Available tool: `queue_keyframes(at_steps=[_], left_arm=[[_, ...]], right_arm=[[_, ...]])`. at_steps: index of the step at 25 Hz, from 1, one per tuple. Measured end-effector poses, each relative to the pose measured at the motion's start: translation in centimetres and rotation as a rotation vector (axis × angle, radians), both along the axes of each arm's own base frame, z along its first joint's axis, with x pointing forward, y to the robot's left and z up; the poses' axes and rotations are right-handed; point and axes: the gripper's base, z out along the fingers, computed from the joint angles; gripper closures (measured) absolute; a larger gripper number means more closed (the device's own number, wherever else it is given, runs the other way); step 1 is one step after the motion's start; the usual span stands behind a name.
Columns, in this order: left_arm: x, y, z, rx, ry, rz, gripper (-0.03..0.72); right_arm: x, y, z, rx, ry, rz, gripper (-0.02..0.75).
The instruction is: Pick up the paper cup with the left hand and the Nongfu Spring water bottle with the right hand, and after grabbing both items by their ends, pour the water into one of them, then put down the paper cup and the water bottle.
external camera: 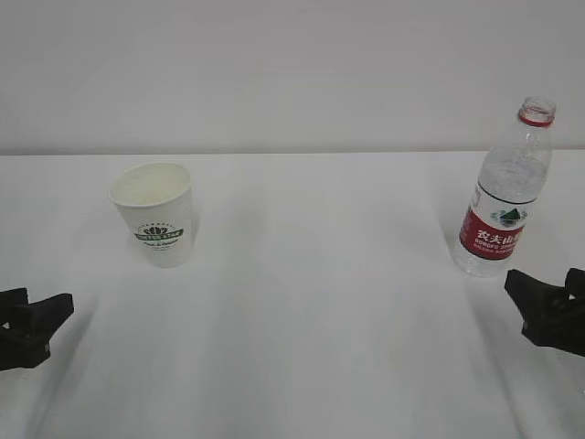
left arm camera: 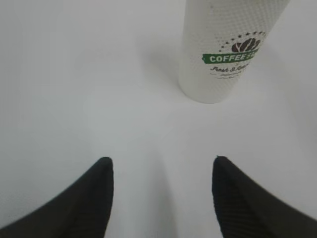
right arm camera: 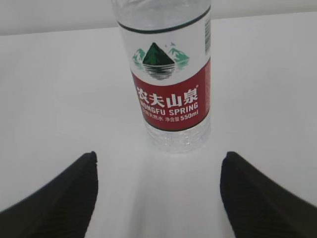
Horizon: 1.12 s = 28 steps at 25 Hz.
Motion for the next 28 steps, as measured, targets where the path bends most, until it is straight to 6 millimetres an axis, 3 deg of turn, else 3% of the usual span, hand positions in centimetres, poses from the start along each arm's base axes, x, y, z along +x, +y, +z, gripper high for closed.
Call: queue_keyframes(at_steps=[5,11,17,28], left_arm=[[0.3,-0.6,0.2,-0.001,-0.018,-0.072,0.214],[2.2,-0.8,0.9,-0.002,-0.084,-0.092,0.104],[3.2,-0.9,0.5,0.017,-0.093,-0.109,0.09],[4.0,-1.1,-1.1,0.024,-0.046,-0.126,0.09]], right_arm=[[0.8,0.1,0.4,-0.011,-0.033,0.005,0.157],[1.9,0.0,0.8,-0.033,-0.075,-0.002,0.143],[3.1,-0.2,1.3,-0.06,-0.117,-0.016,0.089],[5.9,0.0,-2.2,-0.079,-0.026,-0.014,0.076]])
